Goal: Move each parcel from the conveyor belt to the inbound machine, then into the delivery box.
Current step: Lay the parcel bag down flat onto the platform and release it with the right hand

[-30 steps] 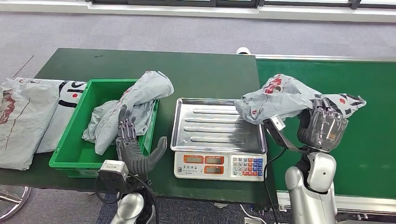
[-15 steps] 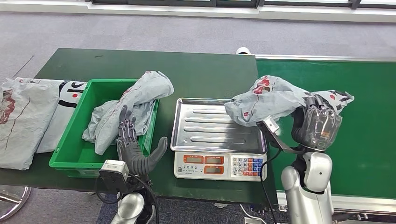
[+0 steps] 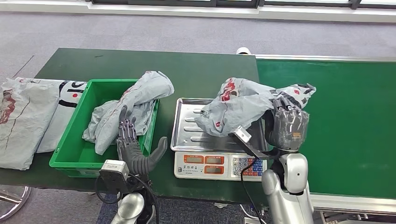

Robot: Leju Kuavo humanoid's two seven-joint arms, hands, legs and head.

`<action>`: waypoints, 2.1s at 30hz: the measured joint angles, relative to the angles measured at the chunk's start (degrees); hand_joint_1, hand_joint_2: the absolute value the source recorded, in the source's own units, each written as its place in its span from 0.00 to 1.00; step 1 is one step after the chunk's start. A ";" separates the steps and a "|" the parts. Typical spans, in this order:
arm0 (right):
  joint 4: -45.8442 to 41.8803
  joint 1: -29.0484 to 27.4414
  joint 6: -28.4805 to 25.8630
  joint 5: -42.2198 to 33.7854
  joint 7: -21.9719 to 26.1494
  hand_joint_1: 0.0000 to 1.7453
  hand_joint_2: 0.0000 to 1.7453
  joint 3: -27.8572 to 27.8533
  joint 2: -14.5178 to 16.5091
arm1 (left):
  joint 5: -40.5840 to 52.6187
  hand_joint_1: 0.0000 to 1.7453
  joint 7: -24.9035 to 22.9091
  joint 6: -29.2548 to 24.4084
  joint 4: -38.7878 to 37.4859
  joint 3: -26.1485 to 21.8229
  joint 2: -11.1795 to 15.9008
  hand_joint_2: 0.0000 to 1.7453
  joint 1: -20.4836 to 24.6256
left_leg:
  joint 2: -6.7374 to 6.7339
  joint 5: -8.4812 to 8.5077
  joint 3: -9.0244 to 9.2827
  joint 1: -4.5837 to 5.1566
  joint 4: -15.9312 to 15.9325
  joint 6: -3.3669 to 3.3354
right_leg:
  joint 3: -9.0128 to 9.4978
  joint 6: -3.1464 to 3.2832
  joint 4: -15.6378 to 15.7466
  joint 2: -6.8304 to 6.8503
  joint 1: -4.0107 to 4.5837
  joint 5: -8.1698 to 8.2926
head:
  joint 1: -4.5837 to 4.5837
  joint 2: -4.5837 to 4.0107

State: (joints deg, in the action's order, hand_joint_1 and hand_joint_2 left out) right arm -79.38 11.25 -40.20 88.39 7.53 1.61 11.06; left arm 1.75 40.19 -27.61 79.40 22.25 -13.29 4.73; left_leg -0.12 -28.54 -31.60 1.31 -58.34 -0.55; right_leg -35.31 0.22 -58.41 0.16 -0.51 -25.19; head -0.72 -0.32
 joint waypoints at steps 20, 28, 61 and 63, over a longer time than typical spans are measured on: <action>8.76 -1.16 0.00 -4.70 9.51 1.00 1.00 1.51 5.15 | -0.68 0.00 0.00 0.74 -2.15 0.00 -0.02 1.00 0.25 | -0.01 0.00 0.01 0.00 0.00 0.01 | -0.02 0.01 0.00 -0.01 0.01 0.00 | 0.00 0.01; 10.40 -1.20 0.00 -5.06 10.76 0.48 1.00 1.17 5.85 | -0.67 0.00 0.00 0.60 -2.57 0.00 -0.02 1.00 0.28 | -0.01 0.00 0.01 0.00 0.00 0.01 | -0.02 0.01 0.00 -0.01 0.00 -0.01 | 0.00 0.00; 13.85 -2.41 -0.02 -31.31 32.52 0.00 1.00 4.12 7.35 | -0.64 0.00 0.00 -0.48 -3.75 0.00 -0.02 1.00 0.39 | -0.05 0.00 0.01 0.00 0.00 0.01 | -0.04 0.01 0.00 -0.06 0.01 -0.01 | 0.02 0.01; 12.85 -2.52 -0.02 -32.58 32.69 0.00 1.00 5.42 7.31 | -0.62 0.00 0.00 -0.48 -3.75 0.00 -0.01 1.00 0.39 | -0.09 0.00 0.01 0.00 0.00 0.01 | -0.06 0.01 0.00 -0.11 0.01 -0.01 | 0.03 0.01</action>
State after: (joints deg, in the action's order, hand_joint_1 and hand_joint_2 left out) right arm -66.53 8.73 -40.22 55.82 40.22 7.02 18.37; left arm 1.13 40.19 -28.09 75.65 22.25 -13.29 5.11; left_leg -0.21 -28.54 -31.59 1.31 -58.34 -0.53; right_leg -35.38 0.24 -58.41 0.05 -0.50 -25.19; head -0.69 -0.31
